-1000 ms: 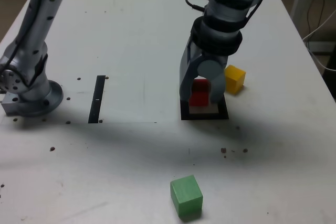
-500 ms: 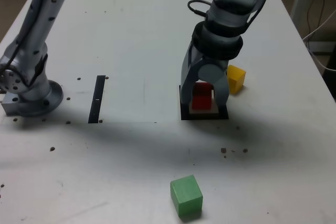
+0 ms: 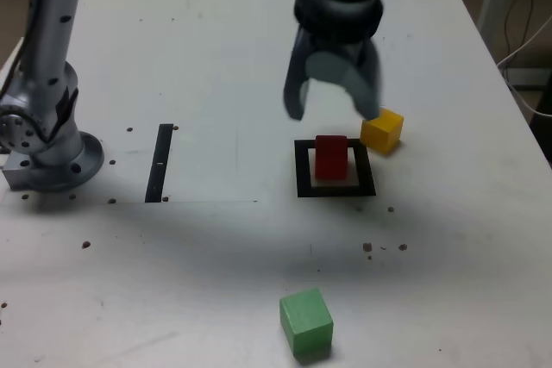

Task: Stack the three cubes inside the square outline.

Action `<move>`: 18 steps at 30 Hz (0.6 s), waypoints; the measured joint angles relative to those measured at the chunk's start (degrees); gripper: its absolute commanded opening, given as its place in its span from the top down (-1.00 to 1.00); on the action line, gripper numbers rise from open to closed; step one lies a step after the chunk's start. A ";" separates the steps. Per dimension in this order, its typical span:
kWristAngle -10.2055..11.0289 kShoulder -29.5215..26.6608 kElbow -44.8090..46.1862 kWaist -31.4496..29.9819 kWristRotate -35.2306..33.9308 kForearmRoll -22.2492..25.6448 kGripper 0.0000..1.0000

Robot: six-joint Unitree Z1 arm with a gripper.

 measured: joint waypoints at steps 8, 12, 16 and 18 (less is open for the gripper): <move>3.01 4.71 -6.81 0.48 10.28 0.12 -0.99; 3.24 7.23 -8.77 1.75 13.66 0.02 -0.99; 3.24 10.14 -10.76 3.11 16.12 0.05 -0.99; 3.24 11.32 -11.96 3.53 17.23 0.14 -0.98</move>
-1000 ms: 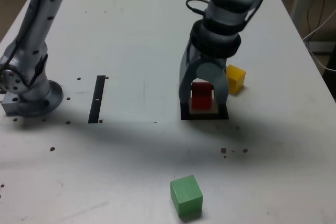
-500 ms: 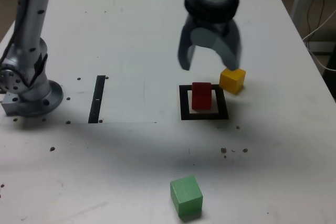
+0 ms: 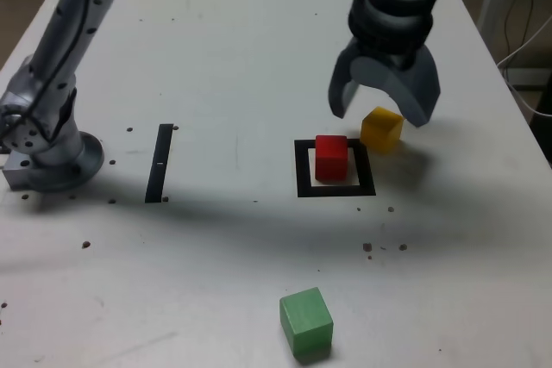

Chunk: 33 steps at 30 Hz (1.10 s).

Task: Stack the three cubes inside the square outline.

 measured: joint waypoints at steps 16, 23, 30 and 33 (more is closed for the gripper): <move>0.05 4.81 -3.71 1.07 3.23 1.15 -0.84; -1.01 6.92 -5.96 1.16 3.30 1.97 -0.56; -1.41 8.39 -6.88 1.16 3.31 2.17 0.24; -1.04 8.48 -6.91 1.16 3.31 2.17 0.40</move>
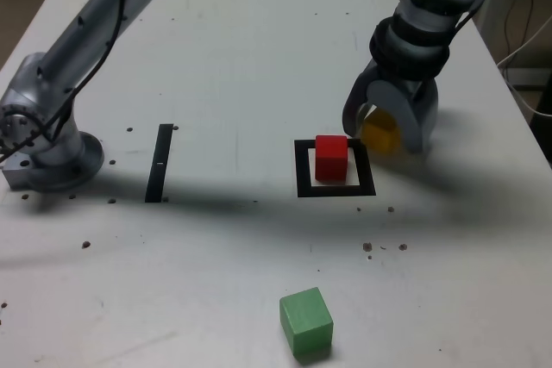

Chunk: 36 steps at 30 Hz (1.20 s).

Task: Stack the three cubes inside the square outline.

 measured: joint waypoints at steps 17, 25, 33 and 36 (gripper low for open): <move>0.21 0.00 -0.72 -0.08 0.01 0.17 0.41; 0.79 0.00 -2.23 -0.92 -0.23 1.03 0.41; 2.67 -3.08 -2.93 -2.25 -3.91 3.49 0.41; 2.63 -4.89 -2.98 -2.69 -6.92 5.18 0.41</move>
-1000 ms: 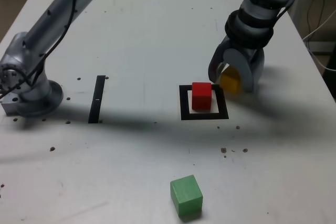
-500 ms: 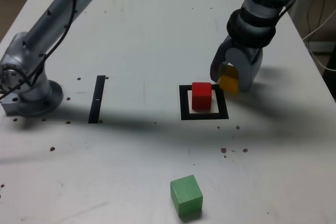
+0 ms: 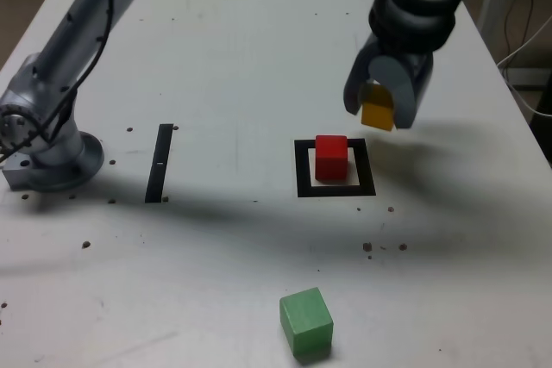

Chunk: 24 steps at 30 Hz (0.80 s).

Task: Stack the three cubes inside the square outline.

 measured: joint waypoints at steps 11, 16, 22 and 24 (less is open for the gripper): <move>-7.09 -8.68 6.76 -2.34 -16.46 2.68 0.41; -9.84 -9.98 10.44 -2.60 -19.77 2.80 0.41; -10.31 -10.57 12.06 -2.62 -20.96 2.82 0.41; -10.60 -10.57 12.33 -2.62 -21.33 2.79 0.41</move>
